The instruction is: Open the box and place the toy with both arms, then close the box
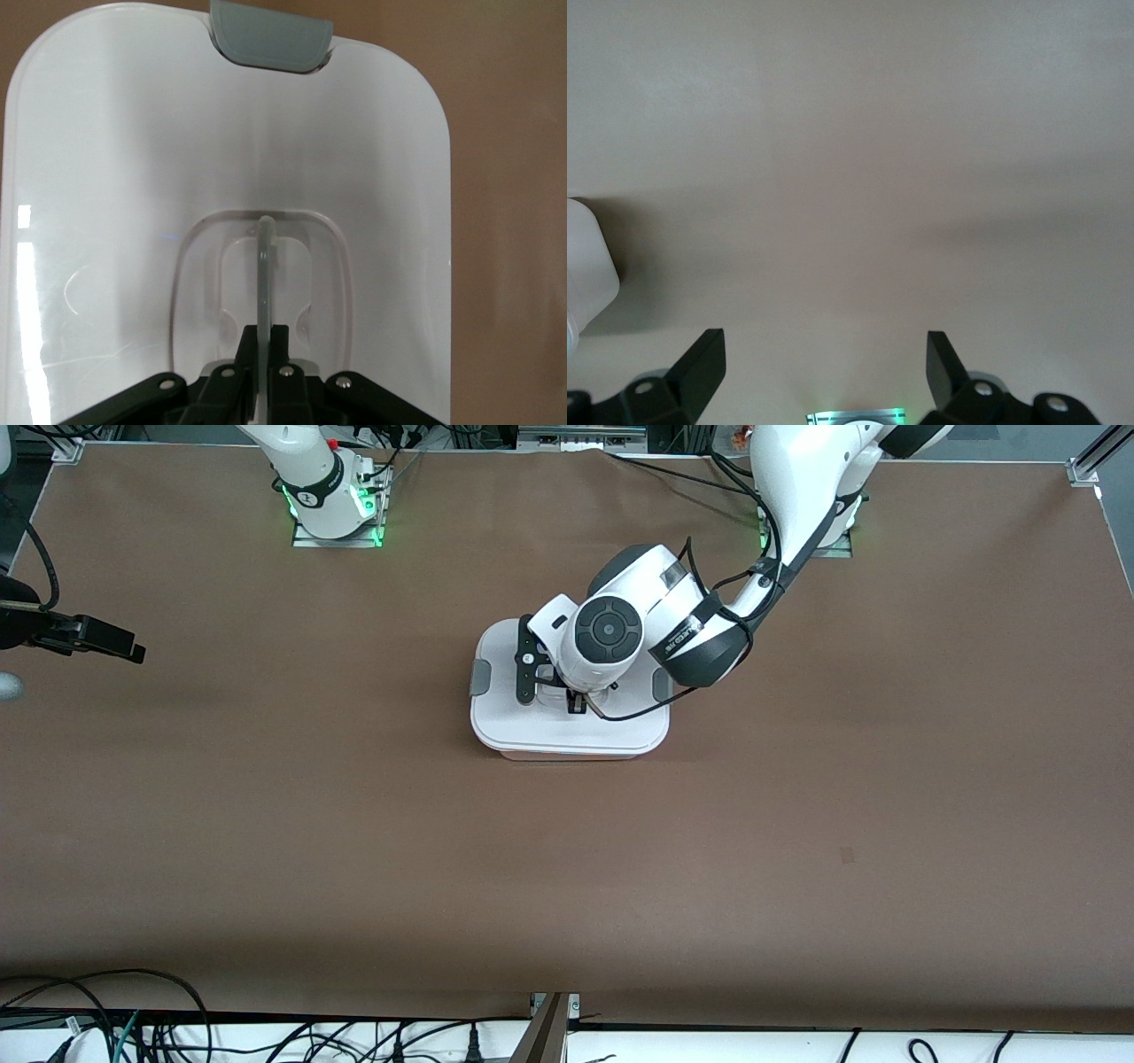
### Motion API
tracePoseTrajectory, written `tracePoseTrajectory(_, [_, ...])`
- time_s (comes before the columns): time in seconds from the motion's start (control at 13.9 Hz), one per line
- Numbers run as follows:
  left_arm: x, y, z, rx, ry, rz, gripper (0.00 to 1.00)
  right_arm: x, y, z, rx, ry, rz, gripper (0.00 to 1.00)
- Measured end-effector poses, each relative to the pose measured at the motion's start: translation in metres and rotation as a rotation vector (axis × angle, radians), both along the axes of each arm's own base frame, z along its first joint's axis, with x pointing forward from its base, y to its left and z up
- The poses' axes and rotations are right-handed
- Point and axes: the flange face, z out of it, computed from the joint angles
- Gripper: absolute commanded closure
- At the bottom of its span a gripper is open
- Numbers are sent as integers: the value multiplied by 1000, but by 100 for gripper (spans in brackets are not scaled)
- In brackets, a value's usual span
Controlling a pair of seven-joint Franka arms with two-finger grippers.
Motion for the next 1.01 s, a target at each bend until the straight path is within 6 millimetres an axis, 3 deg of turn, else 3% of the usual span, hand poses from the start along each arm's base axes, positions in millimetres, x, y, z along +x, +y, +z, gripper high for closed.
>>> tracePoseTrajectory(0.79, [-3,-4,2,17,-26,-22,100,0,0,0,0,-1,1,0])
tracePoseTrajectory(0.87, [-3,-4,2,17,-27,-22,95,0,0,0,0,-2,1,0])
tracePoseTrajectory(0.94, [-3,-4,2,18,-27,-22,78,0,0,0,0,-2,1,0])
tracePoseTrajectory(1.01, [-3,-4,2,18,-27,-22,1,0,0,0,0,-2,1,0])
